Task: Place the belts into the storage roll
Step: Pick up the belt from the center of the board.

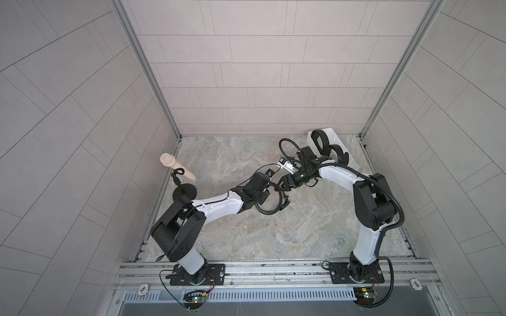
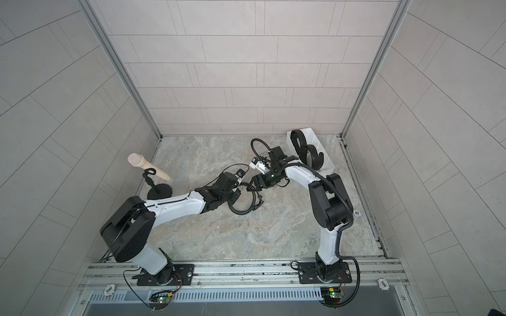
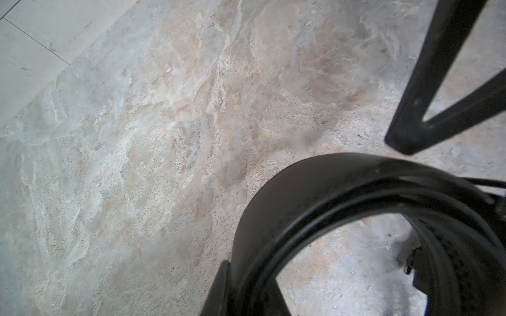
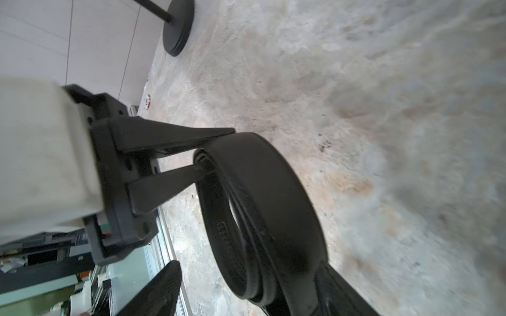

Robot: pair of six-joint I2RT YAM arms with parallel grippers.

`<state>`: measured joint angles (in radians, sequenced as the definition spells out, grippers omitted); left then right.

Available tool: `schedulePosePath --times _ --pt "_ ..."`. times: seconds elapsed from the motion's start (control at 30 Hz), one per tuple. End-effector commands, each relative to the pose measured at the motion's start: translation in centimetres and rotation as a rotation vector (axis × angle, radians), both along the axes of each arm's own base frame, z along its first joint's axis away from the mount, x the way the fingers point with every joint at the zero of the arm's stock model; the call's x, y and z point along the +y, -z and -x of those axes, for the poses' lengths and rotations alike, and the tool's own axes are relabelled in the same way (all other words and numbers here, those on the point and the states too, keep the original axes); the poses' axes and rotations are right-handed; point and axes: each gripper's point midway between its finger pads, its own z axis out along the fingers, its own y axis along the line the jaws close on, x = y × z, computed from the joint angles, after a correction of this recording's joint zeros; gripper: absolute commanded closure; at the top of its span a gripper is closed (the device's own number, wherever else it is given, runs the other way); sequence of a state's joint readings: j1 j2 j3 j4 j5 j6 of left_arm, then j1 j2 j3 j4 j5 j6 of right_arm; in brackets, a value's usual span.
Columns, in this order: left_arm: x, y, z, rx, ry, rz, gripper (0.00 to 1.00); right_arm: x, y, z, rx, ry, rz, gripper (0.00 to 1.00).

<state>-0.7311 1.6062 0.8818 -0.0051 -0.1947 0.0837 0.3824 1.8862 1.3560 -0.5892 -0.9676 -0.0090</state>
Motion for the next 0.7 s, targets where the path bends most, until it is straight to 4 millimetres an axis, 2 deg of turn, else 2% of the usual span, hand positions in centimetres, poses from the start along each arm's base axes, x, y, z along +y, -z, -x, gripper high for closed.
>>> schedulePosePath --times 0.0,0.17,0.27,0.33,0.4,0.53,0.67 --pt "-0.2 -2.0 -0.6 -0.061 -0.012 0.041 1.0 0.9 0.5 2.8 0.059 -0.109 -0.04 0.24" --pt "0.0 -2.2 -0.7 -0.071 -0.024 0.047 1.0 1.1 1.6 5.0 0.106 -0.153 -0.031 0.31" --pt "0.0 -2.7 -0.7 -0.079 -0.026 0.065 1.0 0.8 3.2 5.4 0.119 -0.133 -0.001 0.3" --pt "-0.1 -3.1 -0.5 -0.083 -0.022 0.081 1.0 0.3 4.1 4.5 0.103 -0.084 0.029 0.28" --pt "-0.2 -3.2 -0.3 -0.079 -0.014 0.091 1.0 0.0 4.2 3.1 0.08 -0.029 0.016 0.25" --pt "-0.3 -3.3 0.2 -0.071 0.003 0.107 1.0 0.5 2.7 0.4 0.004 0.031 -0.062 0.22" --pt "-0.2 -3.7 0.4 -0.079 0.003 0.117 1.0 1.7 1.9 0.2 -0.009 -0.026 -0.122 0.21"
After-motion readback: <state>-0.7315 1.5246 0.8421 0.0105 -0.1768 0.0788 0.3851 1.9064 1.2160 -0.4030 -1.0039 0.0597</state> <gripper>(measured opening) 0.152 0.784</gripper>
